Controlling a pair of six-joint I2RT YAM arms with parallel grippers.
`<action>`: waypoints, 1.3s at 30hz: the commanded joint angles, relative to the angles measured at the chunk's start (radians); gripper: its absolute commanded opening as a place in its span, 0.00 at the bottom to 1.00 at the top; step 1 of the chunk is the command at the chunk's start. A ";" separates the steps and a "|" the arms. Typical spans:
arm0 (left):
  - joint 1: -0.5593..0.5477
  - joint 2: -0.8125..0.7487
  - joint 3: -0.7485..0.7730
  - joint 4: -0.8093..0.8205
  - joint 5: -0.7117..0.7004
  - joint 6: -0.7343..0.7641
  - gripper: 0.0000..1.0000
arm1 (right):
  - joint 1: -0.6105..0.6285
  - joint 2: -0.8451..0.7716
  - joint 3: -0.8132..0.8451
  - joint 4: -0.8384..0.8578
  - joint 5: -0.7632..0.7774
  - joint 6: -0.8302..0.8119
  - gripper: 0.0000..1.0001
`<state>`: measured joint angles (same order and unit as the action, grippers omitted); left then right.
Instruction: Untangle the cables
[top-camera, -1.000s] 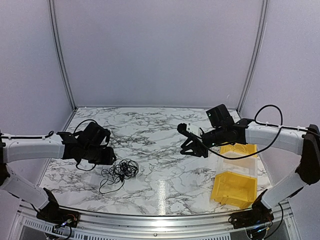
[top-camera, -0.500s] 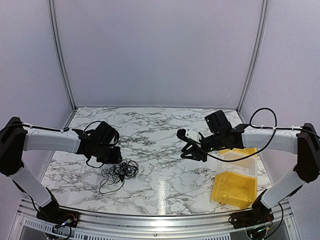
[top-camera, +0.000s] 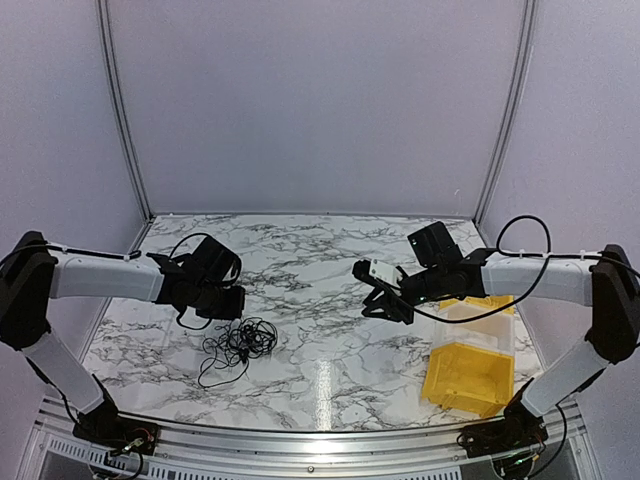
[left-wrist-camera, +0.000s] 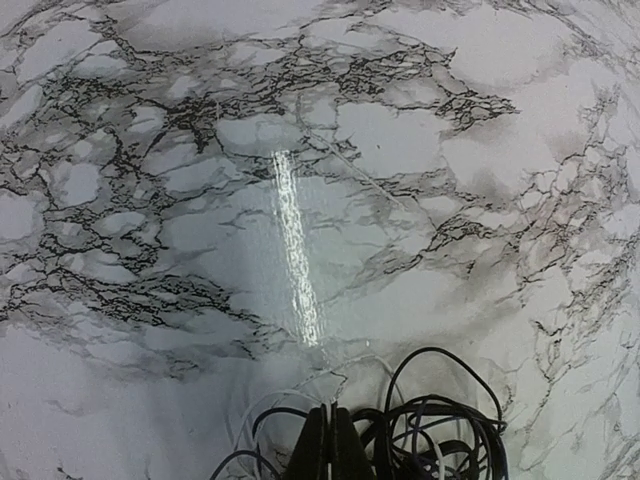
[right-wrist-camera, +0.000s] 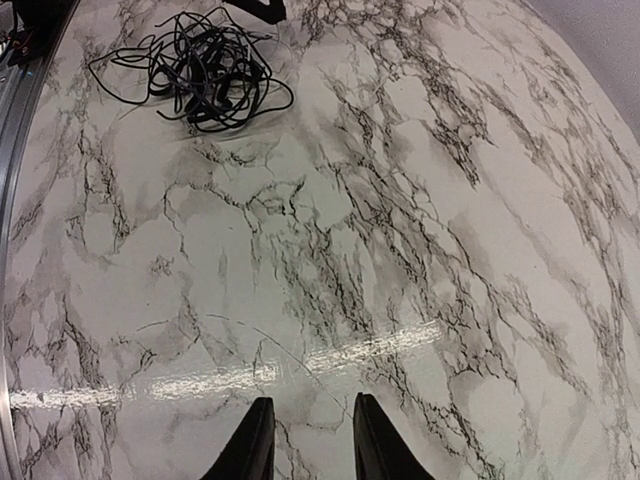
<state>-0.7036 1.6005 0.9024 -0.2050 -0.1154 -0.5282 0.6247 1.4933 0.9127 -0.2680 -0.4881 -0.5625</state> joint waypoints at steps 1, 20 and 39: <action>0.006 -0.101 0.031 0.011 -0.007 0.054 0.00 | 0.007 0.010 0.025 0.006 0.015 -0.018 0.28; -0.003 -0.456 0.382 -0.126 0.236 0.248 0.00 | 0.111 0.196 0.701 -0.088 -0.178 0.243 0.44; -0.055 -0.485 0.465 -0.127 0.238 0.208 0.00 | 0.265 0.506 1.069 -0.045 -0.290 0.472 0.34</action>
<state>-0.7506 1.1500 1.3563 -0.3229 0.1234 -0.3111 0.8856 1.9797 1.9259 -0.3500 -0.7574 -0.1745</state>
